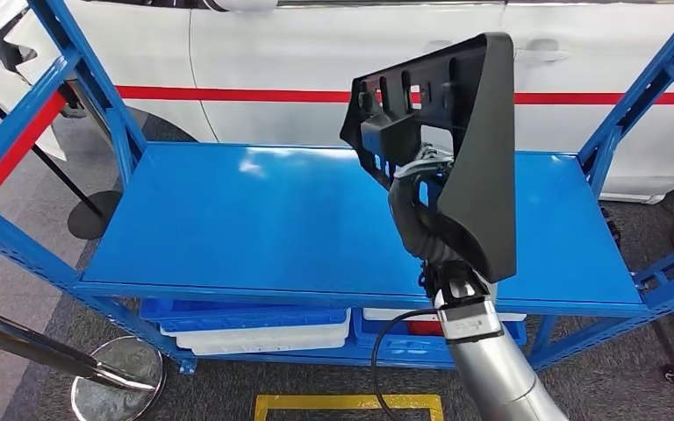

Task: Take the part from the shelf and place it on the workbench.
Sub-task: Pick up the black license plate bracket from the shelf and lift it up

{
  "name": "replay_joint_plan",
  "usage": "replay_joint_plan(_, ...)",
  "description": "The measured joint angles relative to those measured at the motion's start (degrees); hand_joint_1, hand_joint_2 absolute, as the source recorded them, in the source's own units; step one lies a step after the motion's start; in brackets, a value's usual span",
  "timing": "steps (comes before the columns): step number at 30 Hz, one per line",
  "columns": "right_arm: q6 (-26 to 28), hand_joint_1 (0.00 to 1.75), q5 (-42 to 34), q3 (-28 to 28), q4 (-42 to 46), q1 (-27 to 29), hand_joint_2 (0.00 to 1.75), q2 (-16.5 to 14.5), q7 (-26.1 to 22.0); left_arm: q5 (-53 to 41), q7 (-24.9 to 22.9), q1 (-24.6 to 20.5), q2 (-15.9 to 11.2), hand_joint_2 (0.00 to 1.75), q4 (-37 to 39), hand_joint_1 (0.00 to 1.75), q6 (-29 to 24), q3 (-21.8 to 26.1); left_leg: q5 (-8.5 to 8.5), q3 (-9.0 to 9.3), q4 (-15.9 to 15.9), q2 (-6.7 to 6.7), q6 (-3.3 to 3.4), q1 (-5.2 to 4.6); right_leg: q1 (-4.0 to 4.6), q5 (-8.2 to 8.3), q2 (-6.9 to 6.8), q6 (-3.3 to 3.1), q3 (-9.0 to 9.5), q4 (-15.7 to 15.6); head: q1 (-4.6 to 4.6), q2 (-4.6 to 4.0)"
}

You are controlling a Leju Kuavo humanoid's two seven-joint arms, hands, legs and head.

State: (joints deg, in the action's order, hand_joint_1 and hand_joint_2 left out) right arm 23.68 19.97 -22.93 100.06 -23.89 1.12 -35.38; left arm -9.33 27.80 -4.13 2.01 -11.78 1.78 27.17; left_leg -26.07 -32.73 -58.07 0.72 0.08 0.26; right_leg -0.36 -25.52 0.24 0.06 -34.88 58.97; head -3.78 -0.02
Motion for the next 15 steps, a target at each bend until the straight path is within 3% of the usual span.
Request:
replay_joint_plan(3,-3.4,1.75,-4.6,-0.3,4.0,0.4,1.75,0.9,-0.3,-0.3,0.4,-0.1,0.0,1.75,0.0,0.00,0.3,0.0,-1.11,-0.47,-1.2,-0.10,-0.89,0.20,-0.10,0.17,-0.05,-1.03,0.08,-0.4,-0.01,0.00)
replay_joint_plan(4,-5.5,1.75,-7.2,-0.4,6.0,0.4,1.75,1.2,-0.3,-0.4,0.6,-0.1,0.0,1.75,0.0,0.00,0.5,0.0,-2.51,-1.42,-3.4,-0.17,-1.12,0.28,-0.17,0.22,-0.12,-1.34,0.13,-0.5,-0.01,0.00)
replay_joint_plan(6,-11.2,1.75,-13.2,-0.7,10.2,0.4,1.75,2.0,-0.3,-0.6,1.1,-0.2,0.1,1.75,0.0,0.00,0.7,0.0,-6.24,-4.71,-10.8,-0.30,-1.40,0.40,-0.02,0.14,-0.21,-1.76,0.18,-0.5,-0.01,0.00)
replay_joint_plan(8,-19.0,1.75,-20.9,-0.8,13.9,0.6,1.75,2.4,-0.3,-0.5,1.5,-0.2,0.1,1.75,0.0,0.00,0.7,0.2,-7.94,-7.47,-16.6,-0.32,-1.40,0.43,0.27,0.02,-0.20,-1.96,0.25,-0.4,-0.01,0.00)
replay_joint_plan(9,-23.0,1.75,-24.7,-0.8,15.2,0.7,1.75,2.6,-0.3,-0.4,1.6,-0.2,0.2,1.75,0.0,0.00,0.7,0.4,-7.18,-7.51,-16.6,-0.32,-1.22,0.39,0.42,-0.01,-0.18,-2.03,0.34,-0.4,-0.01,0.00)
replay_joint_plan(10,-26.8,1.75,-28.2,-0.9,16.1,0.8,1.75,2.7,-0.2,-0.3,1.7,-0.2,0.2,1.75,0.0,0.00,0.7,0.6,-5.44,-6.46,-14.2,-0.32,-0.92,0.33,0.56,-0.04,-0.14,-2.09,0.48,-0.3,-0.01,0.00)
replay_joint_plan(11,-29.8,1.75,-31.0,-0.9,16.6,0.7,1.75,2.8,-0.1,-0.1,1.9,-0.2,0.2,1.75,0.0,0.00,0.7,1.0,-3.18,-4.61,-10.2,-0.32,-0.50,0.19,0.66,-0.07,-0.10,-2.10,0.63,-0.3,-0.01,0.00)
replay_joint_plan(13,-35.0,1.75,-35.8,-0.9,16.8,0.3,1.75,2.9,0.4,0.1,2.1,-0.2,0.1,1.75,0.0,0.00,0.8,1.6,-0.26,-1.23,-2.9,-0.33,0.33,-0.27,0.83,-0.05,-0.05,-1.95,0.69,-0.2,0.00,0.00)
replay_joint_plan(15,-39.0,1.75,-39.6,-0.9,15.9,-0.2,1.75,3.3,1.2,0.2,2.2,-0.2,0.1,1.75,0.0,0.00,1.0,2.0,0.29,-0.32,-0.5,-0.29,0.74,-0.67,0.80,0.18,-0.08,-1.49,0.44,-0.2,0.00,0.00)
